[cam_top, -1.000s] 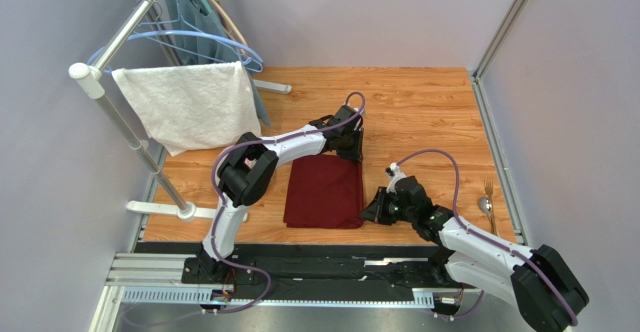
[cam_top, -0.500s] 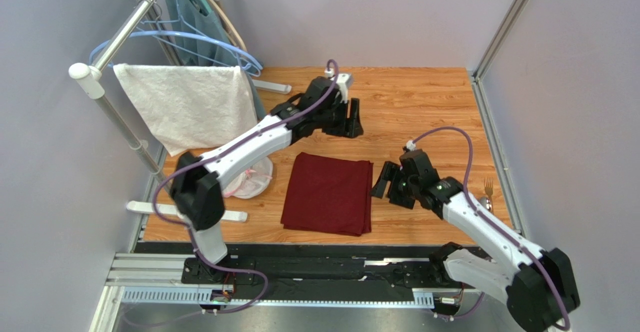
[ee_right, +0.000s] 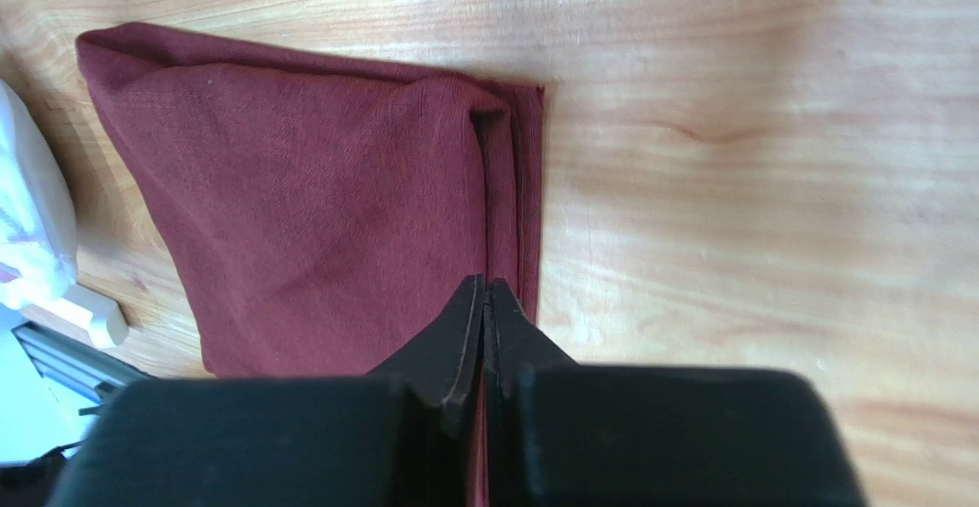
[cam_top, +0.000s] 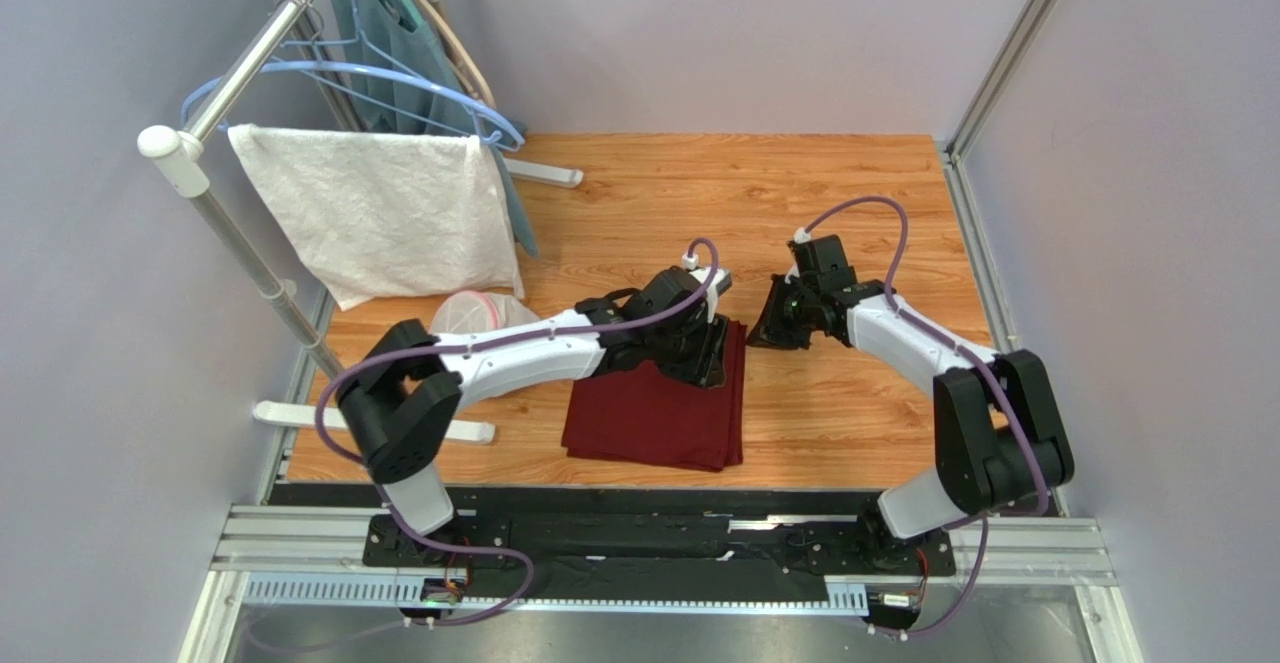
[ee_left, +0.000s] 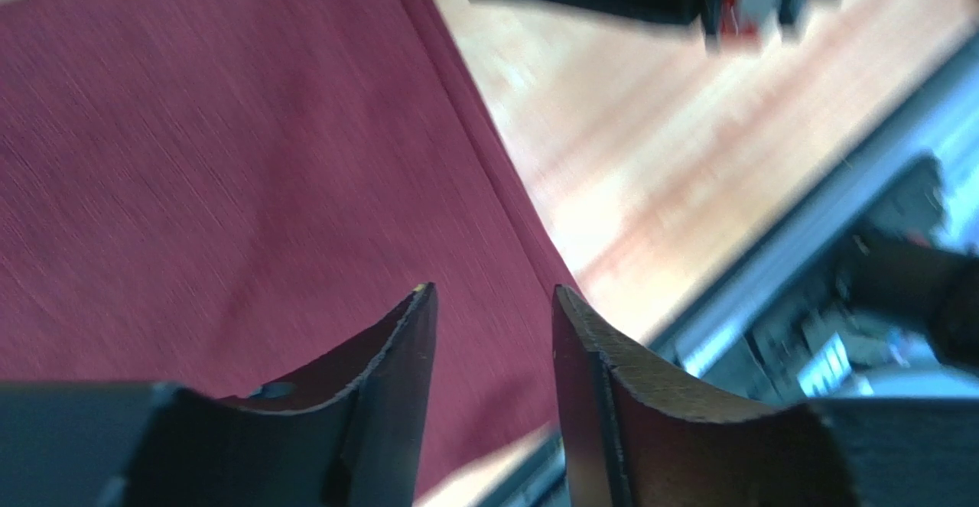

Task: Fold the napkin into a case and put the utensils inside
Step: Smooth out the lower triangle-folded napkin at the center of the board.

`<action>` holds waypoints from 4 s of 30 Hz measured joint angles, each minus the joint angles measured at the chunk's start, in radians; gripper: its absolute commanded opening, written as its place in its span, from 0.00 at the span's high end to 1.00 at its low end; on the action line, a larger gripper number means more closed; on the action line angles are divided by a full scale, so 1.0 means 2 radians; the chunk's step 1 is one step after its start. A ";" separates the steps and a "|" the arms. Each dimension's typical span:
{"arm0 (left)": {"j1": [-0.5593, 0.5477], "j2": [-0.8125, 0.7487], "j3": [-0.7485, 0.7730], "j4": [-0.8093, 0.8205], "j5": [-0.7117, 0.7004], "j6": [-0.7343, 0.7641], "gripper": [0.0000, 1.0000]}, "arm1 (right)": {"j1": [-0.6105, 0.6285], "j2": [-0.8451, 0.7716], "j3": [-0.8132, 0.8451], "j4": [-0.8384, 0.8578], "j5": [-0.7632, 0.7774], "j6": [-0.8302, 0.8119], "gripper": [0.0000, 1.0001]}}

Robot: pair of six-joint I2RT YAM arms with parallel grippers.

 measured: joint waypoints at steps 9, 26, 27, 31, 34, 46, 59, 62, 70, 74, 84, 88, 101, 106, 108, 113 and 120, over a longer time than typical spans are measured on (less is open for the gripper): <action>0.008 0.106 0.100 0.008 -0.034 -0.002 0.59 | -0.010 0.065 0.008 0.056 -0.042 -0.008 1.00; 0.025 0.212 0.214 -0.034 -0.055 -0.006 0.59 | -0.038 0.119 0.008 0.105 -0.078 -0.011 1.00; 0.026 0.216 0.217 -0.037 -0.058 -0.005 0.59 | -0.040 0.120 0.008 0.106 -0.079 -0.011 1.00; 0.030 0.233 0.237 -0.049 -0.070 -0.005 0.59 | -0.043 0.120 0.008 0.111 -0.087 -0.011 1.00; 0.032 0.244 0.245 -0.053 -0.074 -0.004 0.61 | -0.046 0.125 0.008 0.115 -0.093 -0.011 1.00; 0.040 0.265 0.266 -0.068 -0.079 -0.002 1.00 | -0.048 0.134 0.006 0.134 -0.109 -0.009 1.00; 0.043 0.268 0.305 -0.080 -0.055 -0.009 1.00 | -0.049 0.135 0.003 0.142 -0.114 -0.005 1.00; 0.044 0.274 0.307 -0.081 -0.047 -0.012 0.99 | -0.049 0.135 0.003 0.143 -0.114 -0.004 1.00; 0.055 0.281 0.301 -0.082 -0.037 -0.012 0.38 | -0.050 0.126 0.005 0.121 -0.101 -0.006 1.00; 0.055 0.232 0.244 -0.082 -0.027 -0.014 0.38 | -0.050 0.088 0.004 0.066 -0.076 -0.016 0.92; -0.025 0.011 0.039 -0.032 0.015 -0.019 0.50 | -0.002 -0.133 -0.132 0.002 -0.077 -0.021 0.81; -0.072 0.013 -0.011 -0.018 0.026 -0.025 0.48 | 0.024 -0.200 -0.206 -0.006 -0.099 -0.001 0.89; -0.102 0.066 -0.007 -0.028 0.003 -0.034 0.51 | 0.082 -0.270 -0.261 0.011 -0.115 0.057 1.00; -0.103 0.073 0.010 -0.041 -0.013 -0.034 0.44 | 0.082 -0.272 -0.261 0.014 -0.114 0.064 1.00; -0.103 0.074 0.013 -0.043 -0.016 -0.034 0.44 | 0.082 -0.266 -0.261 0.020 -0.114 0.065 1.00; -0.103 0.091 0.031 -0.057 -0.022 -0.034 0.48 | 0.082 -0.238 -0.262 0.040 -0.112 0.068 1.00; -0.103 0.108 0.040 -0.063 -0.022 -0.035 0.60 | 0.082 -0.211 -0.284 0.072 -0.107 0.076 1.00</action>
